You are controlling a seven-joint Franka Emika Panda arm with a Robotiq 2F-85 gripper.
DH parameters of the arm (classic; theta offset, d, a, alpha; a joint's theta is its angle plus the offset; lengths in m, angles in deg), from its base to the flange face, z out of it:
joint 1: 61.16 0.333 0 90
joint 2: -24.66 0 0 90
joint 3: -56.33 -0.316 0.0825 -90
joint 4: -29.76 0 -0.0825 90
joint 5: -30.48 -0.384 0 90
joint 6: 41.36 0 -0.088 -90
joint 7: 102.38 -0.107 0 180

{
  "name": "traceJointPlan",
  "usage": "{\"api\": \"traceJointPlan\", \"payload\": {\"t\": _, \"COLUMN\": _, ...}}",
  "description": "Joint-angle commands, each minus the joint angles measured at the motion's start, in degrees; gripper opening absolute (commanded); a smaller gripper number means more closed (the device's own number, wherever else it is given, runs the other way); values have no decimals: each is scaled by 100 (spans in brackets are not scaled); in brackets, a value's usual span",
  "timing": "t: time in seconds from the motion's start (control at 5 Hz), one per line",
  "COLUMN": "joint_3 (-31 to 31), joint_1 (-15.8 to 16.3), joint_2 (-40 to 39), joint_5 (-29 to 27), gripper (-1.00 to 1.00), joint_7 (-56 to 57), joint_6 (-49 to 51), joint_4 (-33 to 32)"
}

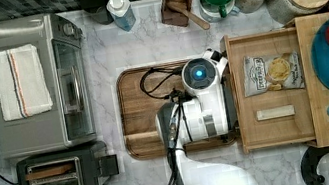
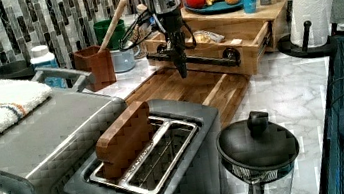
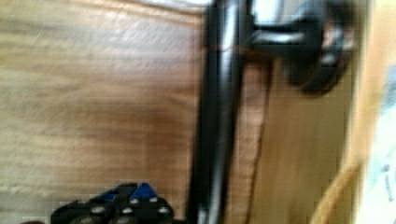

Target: Close the drawer.

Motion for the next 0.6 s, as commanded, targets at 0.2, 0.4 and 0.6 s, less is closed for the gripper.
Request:
{"api": "traceJointPlan", "payload": {"t": 0.2, "joint_3": 236, "joint_1": -619, "joint_2": -64, "joint_5": 11, "gripper": -100, "joint_7": 1243, "joint_6": 95, "joint_4": 809}}
{"api": "traceJointPlan", "payload": {"t": 0.4, "joint_3": 347, "joint_1": -898, "joint_2": -203, "joint_5": -95, "gripper": -100, "joint_7": 1802, "joint_6": 302, "joint_4": 1099}}
{"api": "traceJointPlan", "payload": {"t": 0.6, "joint_3": 378, "joint_1": -1346, "joint_2": -394, "joint_5": -346, "gripper": -100, "joint_7": 2448, "joint_6": 175, "joint_4": 1357}}
